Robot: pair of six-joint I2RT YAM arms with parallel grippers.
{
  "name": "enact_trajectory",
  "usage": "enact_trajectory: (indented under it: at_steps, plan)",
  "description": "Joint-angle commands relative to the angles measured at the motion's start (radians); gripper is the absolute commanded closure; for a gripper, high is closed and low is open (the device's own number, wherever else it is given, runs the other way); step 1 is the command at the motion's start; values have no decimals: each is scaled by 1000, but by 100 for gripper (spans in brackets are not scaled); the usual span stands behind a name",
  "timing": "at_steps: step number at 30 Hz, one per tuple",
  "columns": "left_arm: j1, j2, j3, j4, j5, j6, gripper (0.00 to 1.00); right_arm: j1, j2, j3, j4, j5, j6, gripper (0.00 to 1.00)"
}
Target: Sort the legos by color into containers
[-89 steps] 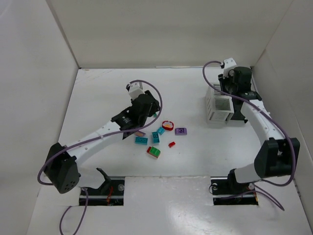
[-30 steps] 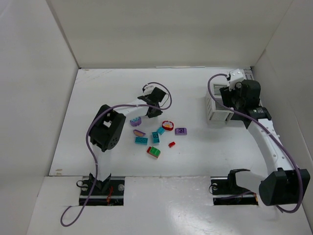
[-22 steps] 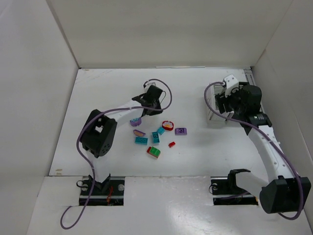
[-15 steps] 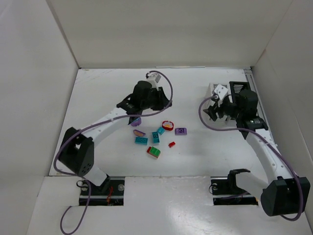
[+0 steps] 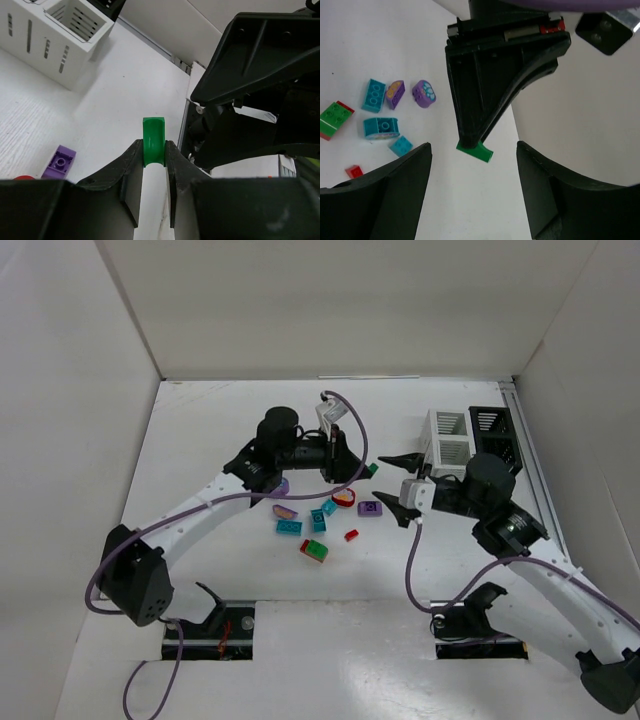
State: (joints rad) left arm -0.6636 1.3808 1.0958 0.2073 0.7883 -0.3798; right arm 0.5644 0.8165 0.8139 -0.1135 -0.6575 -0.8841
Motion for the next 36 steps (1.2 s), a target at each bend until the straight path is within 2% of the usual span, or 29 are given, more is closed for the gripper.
enact_trajectory:
  at_steps: [1, 6, 12, 16, 21, 29, 36]
  plan:
    - [-4, -69, -28, 82, 85, 16, 84, 66, -11, -10, 51, 114, -55, 26]
    - [-4, -104, -48, 101, 95, 16, 83, 124, 36, 21, 51, 153, -55, 26]
    - [-4, -124, -57, 90, 95, 7, 83, 134, 70, 42, 38, 194, -44, 26]
    - [-4, -124, -57, 99, 95, -2, 83, 143, 70, 42, 121, 205, 0, 28]
    - [-4, -124, -57, 99, 95, -2, 83, 143, 61, 24, 153, 225, 36, 32]
    - [-4, -124, -66, 129, 86, -31, 83, 143, 70, 24, 163, 202, 68, 48]
    - [-4, -124, -76, 147, 104, -31, 83, 143, 70, 24, 163, 135, 48, 48]
